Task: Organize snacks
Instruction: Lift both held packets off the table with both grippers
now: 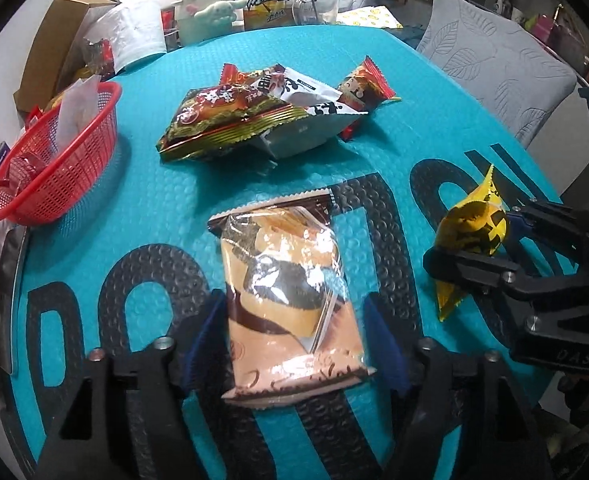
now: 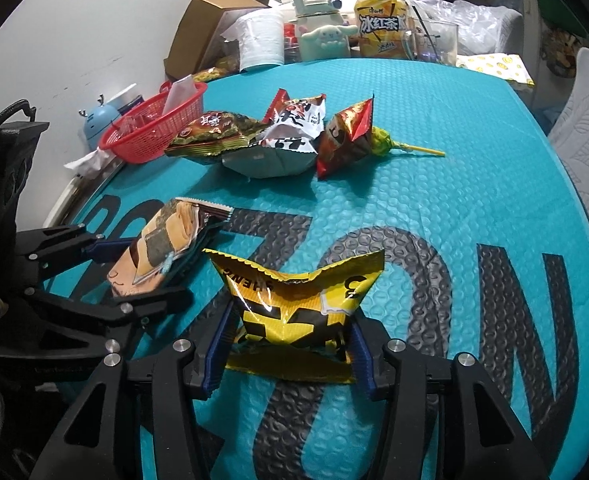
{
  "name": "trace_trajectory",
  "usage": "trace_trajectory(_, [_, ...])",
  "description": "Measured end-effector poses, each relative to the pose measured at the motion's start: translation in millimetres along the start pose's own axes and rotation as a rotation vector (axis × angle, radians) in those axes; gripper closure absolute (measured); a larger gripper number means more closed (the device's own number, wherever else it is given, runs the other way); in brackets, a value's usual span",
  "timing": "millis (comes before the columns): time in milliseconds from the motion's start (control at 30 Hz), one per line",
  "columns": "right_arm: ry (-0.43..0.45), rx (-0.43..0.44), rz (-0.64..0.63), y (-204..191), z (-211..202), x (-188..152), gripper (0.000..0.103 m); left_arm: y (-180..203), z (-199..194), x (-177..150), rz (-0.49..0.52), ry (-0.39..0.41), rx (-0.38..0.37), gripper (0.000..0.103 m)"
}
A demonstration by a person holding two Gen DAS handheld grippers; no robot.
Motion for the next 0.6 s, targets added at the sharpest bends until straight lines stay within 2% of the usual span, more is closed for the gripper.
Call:
trace_trajectory(67, [0.002,-0.005,-0.003,-0.6,0.5,0.4,0.051,-1.8,-0.5,0.0,0.005,0.003,-0.001,0.026])
trace_trajectory(233, [0.002,-0.016,-0.009,-1.8,1.1,1.0,0.051,-4.2,-2.3,0.9,-0.006,0.030,-0.012,0.027])
trace_trajectory(300, [0.004,-0.024,-0.011,-2.3,1.0,1.1,0.052,-5.0,-2.8,0.1,0.006,0.041,0.011,0.038])
trace_trajectory(333, [0.006,-0.026,-0.010,-2.7,1.2,1.4,0.053,-5.6,-4.0,1.0,0.002,0.042,0.008,0.048])
trace_trajectory(367, [0.007,-0.028,-0.007,-2.6,1.0,1.5,0.053,-7.4,-4.0,2.2,-0.005,0.041,0.012,0.053])
trace_trajectory(600, [0.007,-0.005,0.023,-2.6,-2.1,1.2,0.056,-7.2,-6.0,2.6,-0.019,0.044,-0.043,0.054])
Point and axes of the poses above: each gripper's, at about its wrist camera, not at the fingertips, and z roughly the way its jaws point, y to its right, x to its top, the point moved 8 cm from there along z, roughly the way its jaws point, and after that the axes turned 2 degrees about z, right-handed, at the moved point
